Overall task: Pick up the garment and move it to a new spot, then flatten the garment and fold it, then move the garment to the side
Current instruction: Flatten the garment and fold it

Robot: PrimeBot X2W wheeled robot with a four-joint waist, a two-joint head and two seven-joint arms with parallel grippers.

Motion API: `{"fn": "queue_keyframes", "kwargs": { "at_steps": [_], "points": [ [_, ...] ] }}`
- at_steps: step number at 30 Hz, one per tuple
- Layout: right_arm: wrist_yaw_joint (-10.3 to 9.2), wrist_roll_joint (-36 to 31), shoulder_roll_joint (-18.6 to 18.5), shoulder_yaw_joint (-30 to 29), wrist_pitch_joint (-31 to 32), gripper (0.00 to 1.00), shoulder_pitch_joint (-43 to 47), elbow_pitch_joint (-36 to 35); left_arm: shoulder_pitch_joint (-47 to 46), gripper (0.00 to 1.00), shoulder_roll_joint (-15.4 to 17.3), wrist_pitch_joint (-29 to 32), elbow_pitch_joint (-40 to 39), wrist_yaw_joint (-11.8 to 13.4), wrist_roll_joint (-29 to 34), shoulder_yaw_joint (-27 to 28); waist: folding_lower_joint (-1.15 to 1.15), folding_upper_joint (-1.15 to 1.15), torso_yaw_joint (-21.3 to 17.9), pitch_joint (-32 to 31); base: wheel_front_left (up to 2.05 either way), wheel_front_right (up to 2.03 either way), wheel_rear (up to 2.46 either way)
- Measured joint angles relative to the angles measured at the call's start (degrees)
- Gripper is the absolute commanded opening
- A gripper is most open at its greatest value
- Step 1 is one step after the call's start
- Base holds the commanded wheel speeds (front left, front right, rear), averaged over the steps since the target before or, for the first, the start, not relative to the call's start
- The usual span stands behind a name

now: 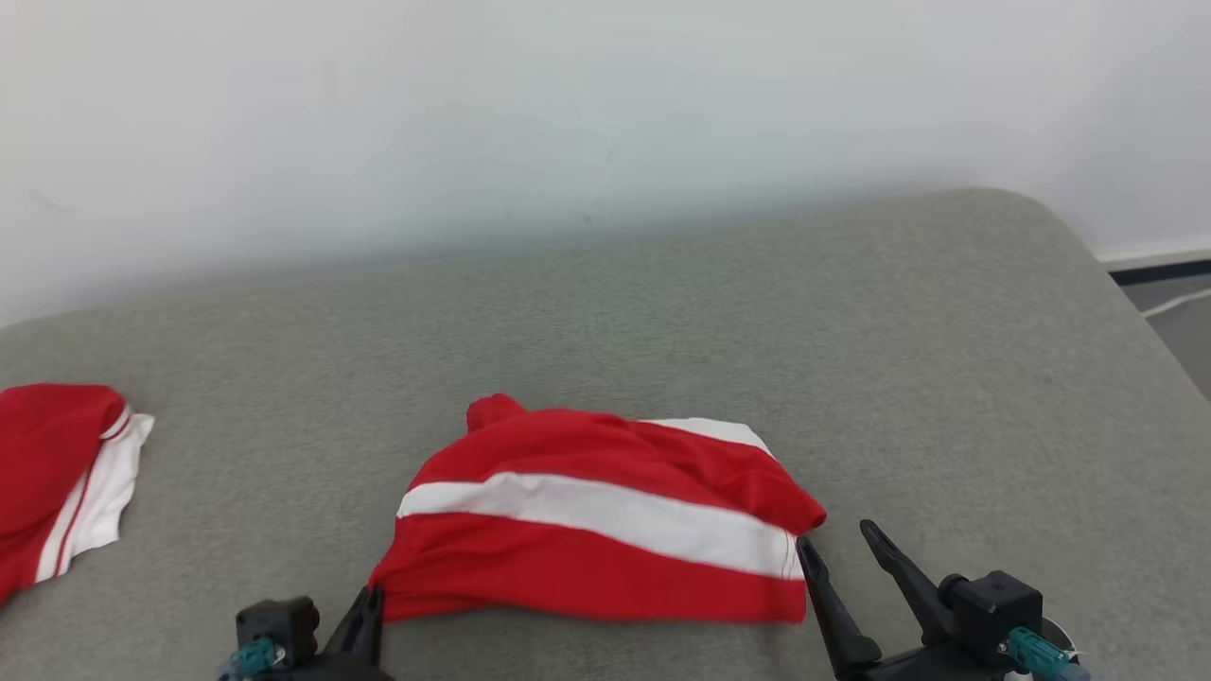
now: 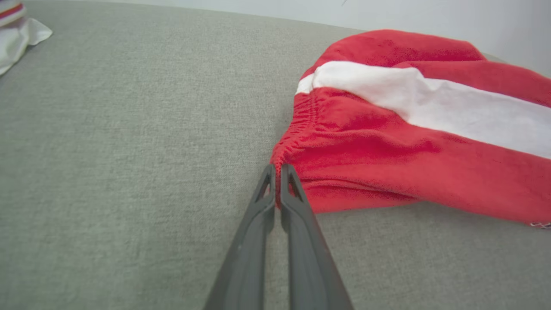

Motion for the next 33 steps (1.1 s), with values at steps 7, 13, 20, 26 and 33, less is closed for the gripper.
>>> {"fn": "queue_keyframes", "kwargs": {
  "at_steps": [7, 13, 20, 26, 33],
  "points": [
    [-0.02, 0.0, 0.0, 0.52, 0.54, 1.0, 0.38, -0.54, 5.2, 0.04, 1.51, -0.78, -4.93, 0.02, -0.3, 1.54, 0.0, 0.0, 4.4, -0.91, 0.0, 0.0, 0.0],
    [-0.01, 0.0, 0.36, 1.64, 1.19, 1.0, -0.01, -0.79, 9.22, 1.0, 3.03, -0.65, -6.87, 0.08, -0.75, 3.41, 0.0, 0.0, 6.22, -1.42, 0.0, 0.0, 0.0],
    [-0.27, 0.0, 0.35, 0.83, 1.49, 1.0, -0.19, -0.87, 11.63, 1.0, 3.04, -1.34, -9.53, 0.08, -1.53, 10.38, 0.0, 0.0, 6.41, -1.53, 0.0, 0.0, 0.0],
    [-1.3, 1.36, 0.87, -3.05, -0.12, 1.0, -0.2, -1.12, 11.67, 1.0, 3.14, -3.78, -15.06, 0.08, -1.43, 14.64, 0.0, 0.0, 6.93, -2.0, 0.0, 0.0, 0.0],
    [-1.94, 2.75, 1.41, -6.88, -2.13, 1.0, -0.08, -0.66, 13.84, 1.0, 5.17, -4.58, -24.36, 0.07, 3.63, 11.83, 0.0, 0.0, 7.87, -3.29, 0.0, 0.0, 0.0]
  ]
}}
